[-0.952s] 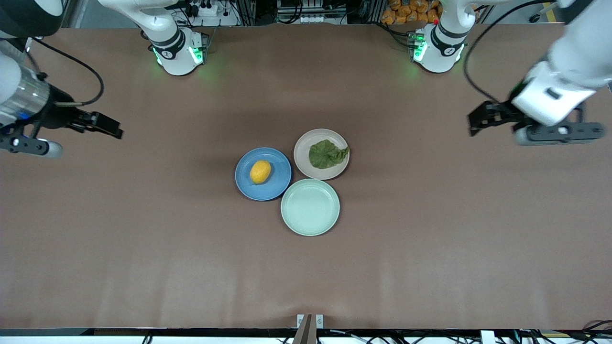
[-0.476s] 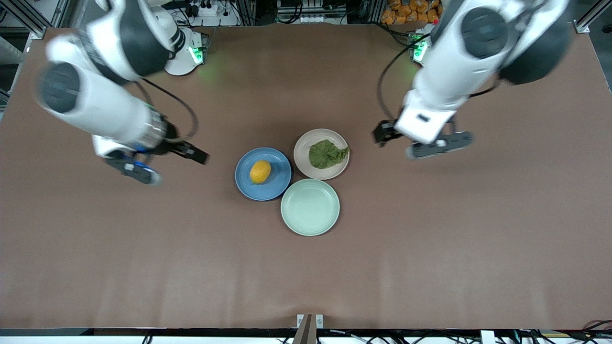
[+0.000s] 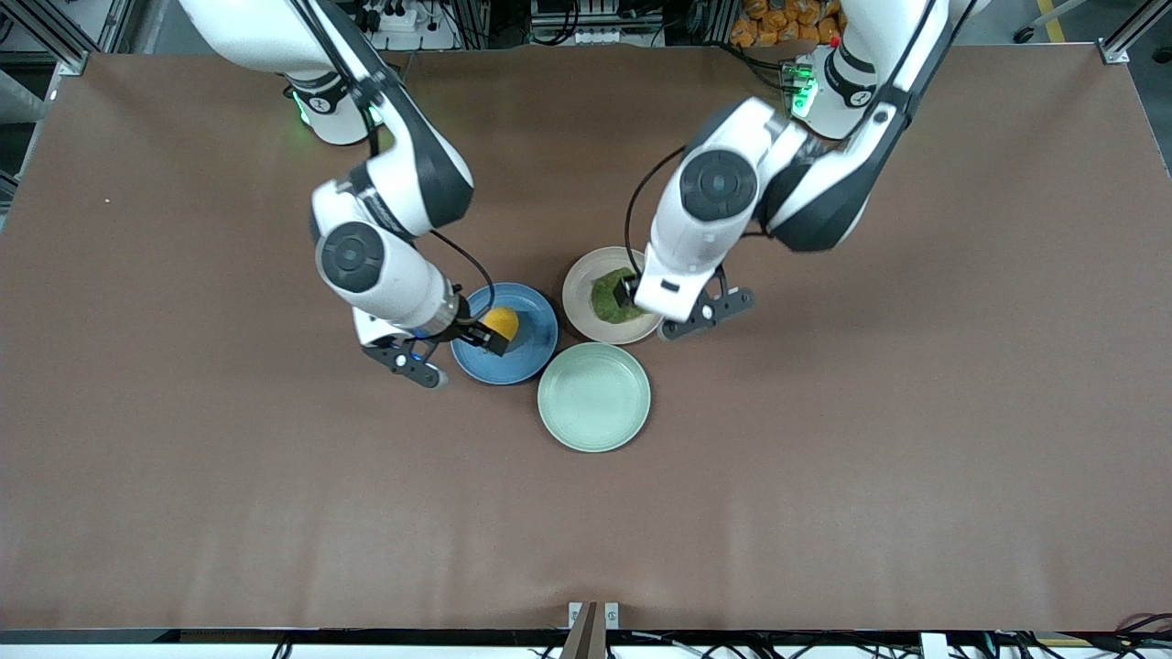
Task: Pick lemon and lettuce from blue and beige plates
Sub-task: 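Reach the right gripper to the lemon while the left gripper reaches the lettuce, then close the right gripper on the lemon while the left gripper grasps the lettuce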
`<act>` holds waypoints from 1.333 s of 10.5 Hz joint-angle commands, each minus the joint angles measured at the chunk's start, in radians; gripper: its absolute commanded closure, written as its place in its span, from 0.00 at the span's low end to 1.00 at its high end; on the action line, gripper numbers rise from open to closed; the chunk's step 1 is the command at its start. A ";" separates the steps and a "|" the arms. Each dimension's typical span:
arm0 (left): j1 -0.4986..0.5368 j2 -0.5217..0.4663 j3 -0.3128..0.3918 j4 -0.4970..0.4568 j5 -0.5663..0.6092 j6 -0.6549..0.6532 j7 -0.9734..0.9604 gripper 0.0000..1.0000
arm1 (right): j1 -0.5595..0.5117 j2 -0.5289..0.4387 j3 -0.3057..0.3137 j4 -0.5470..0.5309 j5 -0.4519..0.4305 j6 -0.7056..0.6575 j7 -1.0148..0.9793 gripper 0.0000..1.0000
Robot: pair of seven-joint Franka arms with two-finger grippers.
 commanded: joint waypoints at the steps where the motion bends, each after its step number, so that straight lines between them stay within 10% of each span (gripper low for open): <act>1: 0.011 0.044 0.004 0.024 -0.006 -0.005 0.042 0.00 | 0.015 0.035 -0.008 -0.037 0.020 0.058 0.010 0.00; 9: -0.081 0.203 -0.005 0.004 0.028 0.172 -0.088 0.01 | 0.055 0.157 -0.006 -0.034 0.042 0.072 0.005 0.00; 14: -0.135 0.233 -0.008 -0.162 0.188 0.284 -0.191 0.00 | 0.024 0.145 0.000 -0.016 0.057 0.046 -0.036 0.98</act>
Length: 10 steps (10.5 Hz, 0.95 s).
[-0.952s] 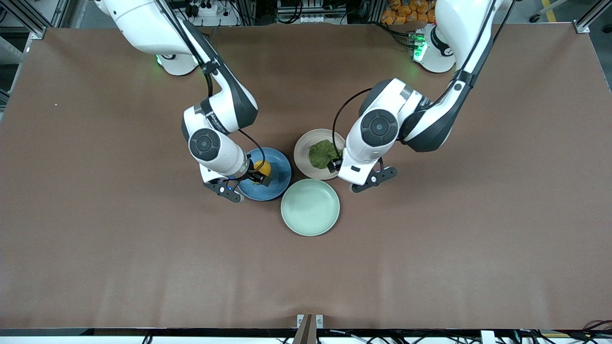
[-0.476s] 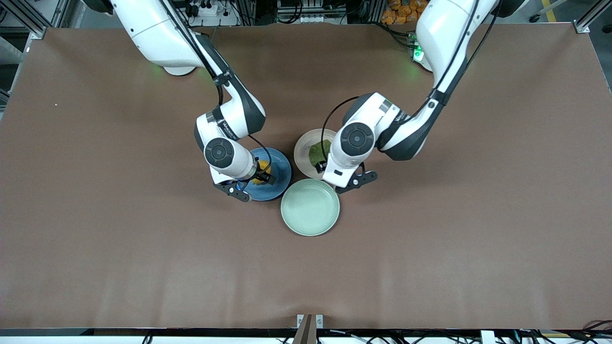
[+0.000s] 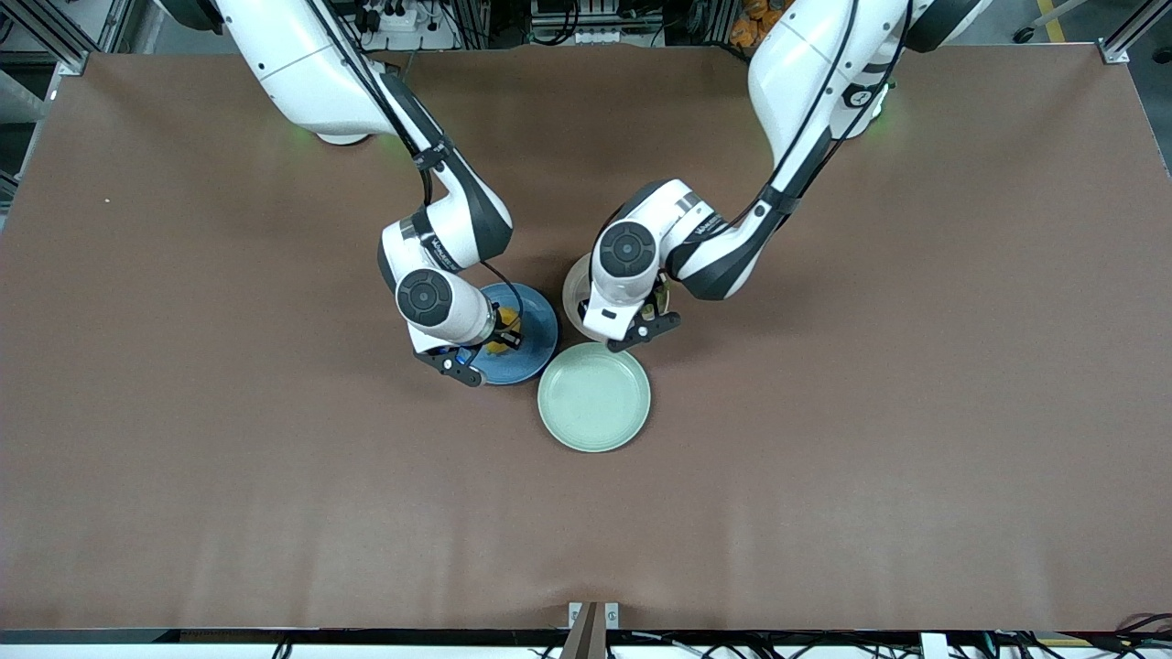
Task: Pick lemon and lettuce from blue and beige plates
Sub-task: 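Close the right gripper on the lemon while the left gripper grasps the lettuce, then lift the lemon away with the right gripper while the left gripper lifts the lettuce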
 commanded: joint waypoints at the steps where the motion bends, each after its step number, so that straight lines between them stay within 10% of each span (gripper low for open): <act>1: 0.000 -0.017 -0.011 -0.082 0.103 0.021 -0.069 0.00 | -0.022 -0.020 0.000 0.067 0.024 -0.096 -0.050 1.00; 4: 0.000 -0.014 -0.013 -0.107 0.140 0.024 -0.088 0.01 | -0.130 -0.066 -0.005 0.181 0.023 -0.355 -0.237 1.00; 8: 0.000 -0.013 -0.017 -0.098 0.139 0.039 -0.099 1.00 | -0.382 -0.124 -0.011 0.122 -0.043 -0.461 -0.677 1.00; 10: 0.004 -0.016 -0.017 -0.084 0.136 0.041 -0.103 1.00 | -0.475 -0.112 -0.011 0.092 -0.072 -0.451 -0.761 1.00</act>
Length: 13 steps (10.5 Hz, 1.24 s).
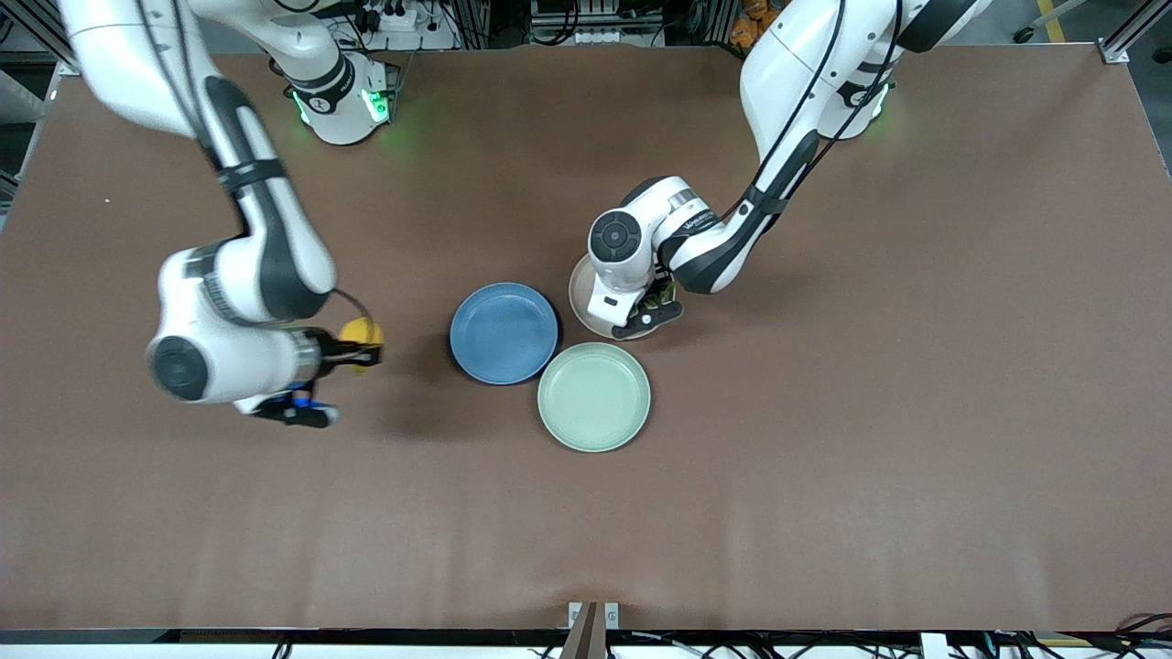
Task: Pick lemon and lettuce from blue and beige plates
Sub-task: 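Lift the lemon away with the right gripper while the left gripper lifts the lettuce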
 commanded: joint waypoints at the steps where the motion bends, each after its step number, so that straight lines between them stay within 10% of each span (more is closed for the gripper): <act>1: 0.010 -0.013 -0.008 0.017 0.021 0.019 -0.044 1.00 | -0.103 -0.020 0.018 -0.085 -0.046 0.044 -0.058 1.00; 8: 0.077 -0.059 0.013 0.241 -0.016 0.014 0.077 1.00 | -0.206 -0.003 0.020 -0.261 -0.049 0.286 -0.172 0.83; 11: 0.115 -0.046 0.058 0.261 -0.023 0.072 0.221 1.00 | -0.213 0.008 0.020 -0.262 -0.048 0.296 -0.177 0.50; 12: 0.161 -0.054 0.060 0.258 -0.025 0.072 0.295 1.00 | -0.215 0.011 0.020 -0.262 -0.048 0.296 -0.177 0.00; 13: 0.225 -0.068 0.061 0.247 -0.023 0.069 0.422 1.00 | -0.217 0.011 0.020 -0.262 -0.048 0.294 -0.177 0.00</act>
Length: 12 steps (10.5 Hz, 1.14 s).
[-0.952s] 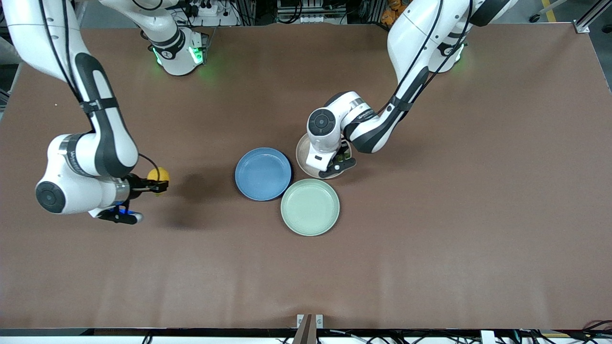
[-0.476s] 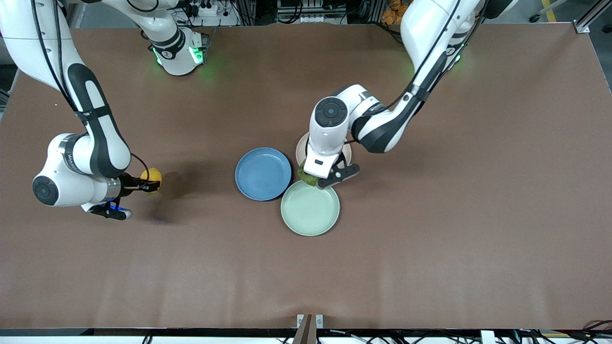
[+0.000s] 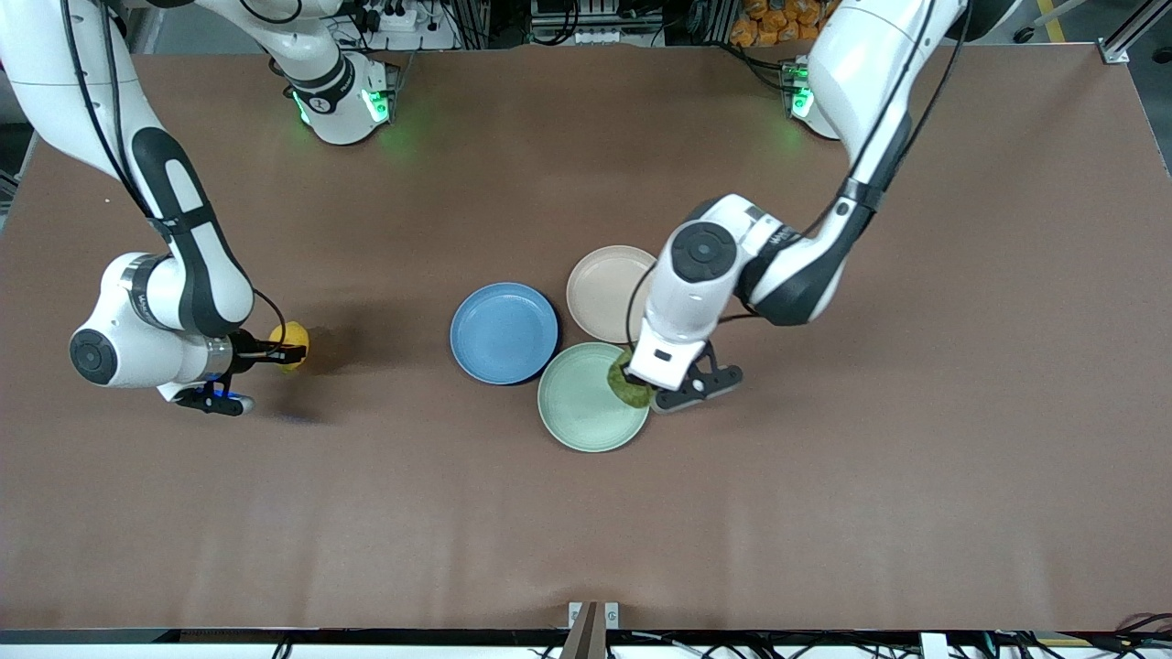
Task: Pick lemon and lettuce from blue and beige plates
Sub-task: 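Lower the lemon onto the table while the left gripper carries the lettuce aside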
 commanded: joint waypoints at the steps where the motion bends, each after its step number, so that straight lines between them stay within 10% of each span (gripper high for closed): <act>1: 0.122 -0.009 0.000 -0.018 -0.019 -0.009 0.282 1.00 | -0.021 -0.002 0.019 -0.005 -0.012 -0.001 -0.010 0.00; 6: 0.257 0.022 0.101 -0.111 -0.005 -0.026 0.685 0.96 | -0.022 -0.105 0.019 0.158 -0.009 -0.260 -0.002 0.00; 7: 0.257 0.023 0.106 -0.111 -0.006 -0.026 0.711 0.15 | -0.019 -0.148 0.020 0.181 -0.012 -0.300 0.000 0.00; 8: 0.257 0.019 0.131 -0.108 -0.006 -0.026 0.767 0.00 | -0.016 -0.209 0.020 0.181 -0.013 -0.311 0.000 0.00; 12: 0.225 -0.217 0.143 -0.033 0.040 -0.244 0.872 0.00 | -0.008 -0.349 0.031 0.320 -0.053 -0.493 -0.010 0.00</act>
